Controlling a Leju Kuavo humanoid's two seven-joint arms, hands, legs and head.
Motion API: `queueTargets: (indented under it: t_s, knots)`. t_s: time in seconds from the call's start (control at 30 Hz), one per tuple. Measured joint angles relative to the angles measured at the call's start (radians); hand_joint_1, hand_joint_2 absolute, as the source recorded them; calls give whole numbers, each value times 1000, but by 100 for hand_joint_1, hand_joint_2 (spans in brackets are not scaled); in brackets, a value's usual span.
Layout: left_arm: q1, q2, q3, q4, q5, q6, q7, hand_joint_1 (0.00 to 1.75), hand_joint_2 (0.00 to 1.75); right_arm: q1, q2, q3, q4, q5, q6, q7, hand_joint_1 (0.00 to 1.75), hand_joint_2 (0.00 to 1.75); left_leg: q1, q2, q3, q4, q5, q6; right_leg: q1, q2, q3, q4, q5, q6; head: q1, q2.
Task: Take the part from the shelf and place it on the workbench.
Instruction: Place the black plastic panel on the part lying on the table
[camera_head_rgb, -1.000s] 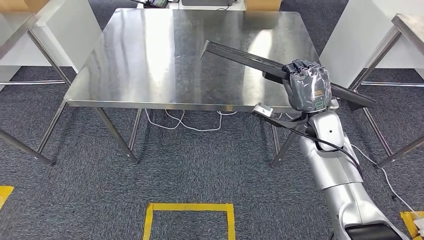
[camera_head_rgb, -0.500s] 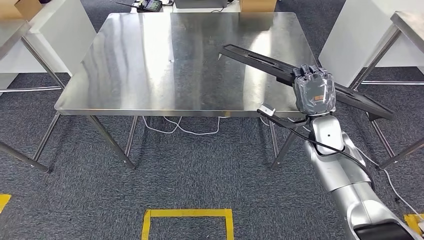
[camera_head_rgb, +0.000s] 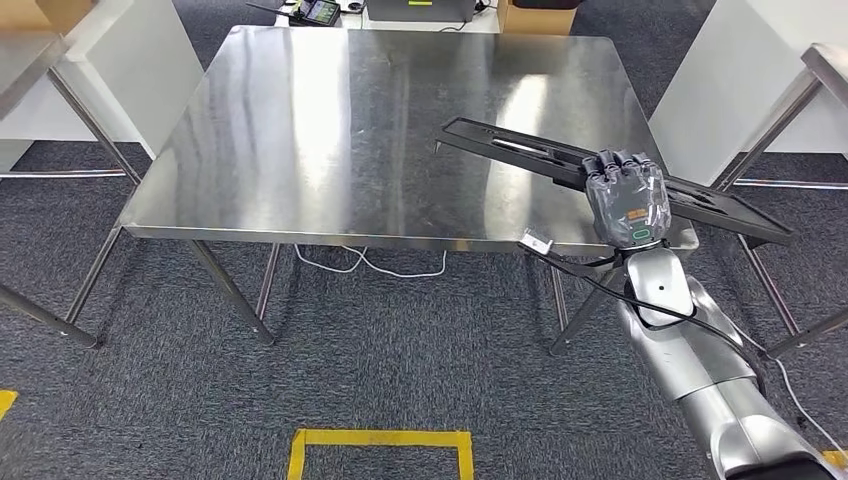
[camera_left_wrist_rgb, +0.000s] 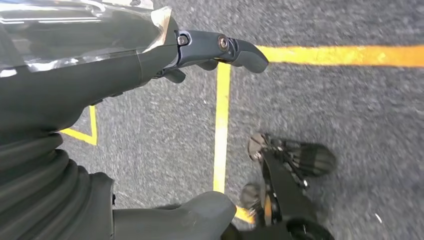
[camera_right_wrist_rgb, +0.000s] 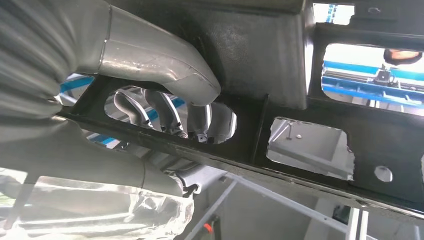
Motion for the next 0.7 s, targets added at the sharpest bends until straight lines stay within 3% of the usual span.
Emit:
queueTargets:
  t_s: [0.03,0.07,0.13,0.23,0.27,0.33,0.37,0.4,0.43,0.47,0.53,0.6,0.7]
  knots:
    - [-1,0,0,0,0,0,0,0,175,-2,0,4,0,0,2,0,175,175,-2,-1,2,6,-9,-6,0,-1,25,-56,25,1,1,0]
    - [-1,0,0,0,0,0,0,0,175,-3,-1,6,0,0,4,-4,175,175,-4,-2,2,11,-16,-11,1,-1,40,-89,37,-6,1,0]
    - [-2,0,0,0,0,0,1,0,175,-5,0,9,2,0,5,-19,175,175,-6,-2,1,14,-24,-19,5,1,48,-99,34,-26,-2,0]
    - [-2,1,0,-1,1,2,2,0,175,-16,2,9,7,0,2,-37,175,175,-1,1,-13,52,-49,-36,-4,3,59,-101,25,-49,-6,0]
    - [-2,1,0,-1,1,2,2,0,175,-22,2,10,10,0,2,-35,175,175,2,3,-37,101,-70,-43,-6,2,65,-102,20,-56,-7,0]
    - [-1,0,0,-1,1,2,2,0,175,-30,3,13,18,0,1,-24,175,175,9,7,-115,240,-120,-54,-5,1,76,-102,11,-67,-9,0]
    - [0,0,0,-1,1,2,2,0,175,-32,4,16,22,0,0,-16,175,175,12,8,-153,294,-130,-57,-4,1,82,-102,6,-69,-9,0]
    - [0,0,0,-1,1,2,2,0,175,-32,4,19,26,0,0,-10,175,175,14,9,-176,315,-120,-58,-4,1,89,-102,1,-70,-9,0]
    - [1,0,0,-1,1,2,2,0,175,-33,4,22,30,0,-1,-5,175,175,15,9,-179,295,-89,-57,-4,2,97,-102,-6,-69,-9,0]
    - [1,0,0,-1,0,2,2,0,175,-34,4,25,34,0,-1,-1,175,175,15,10,-161,236,-41,-54,-4,3,107,-102,-12,-66,-9,0]
    - [0,0,0,-1,0,2,2,0,175,-38,4,29,38,0,-1,2,175,175,12,10,-106,95,37,-42,-1,5,123,-104,-26,-59,-8,0]
    - [-1,0,0,-1,-2,2,2,0,175,-45,3,33,42,0,-1,20,175,175,6,10,-78,31,51,-32,3,6,128,-106,-35,-49,-8,0]
    - [-2,-1,0,0,-5,2,3,0,175,-53,-6,52,49,0,0,81,175,175,2,9,-65,15,42,-16,6,3,132,-109,-44,-34,-7,0]
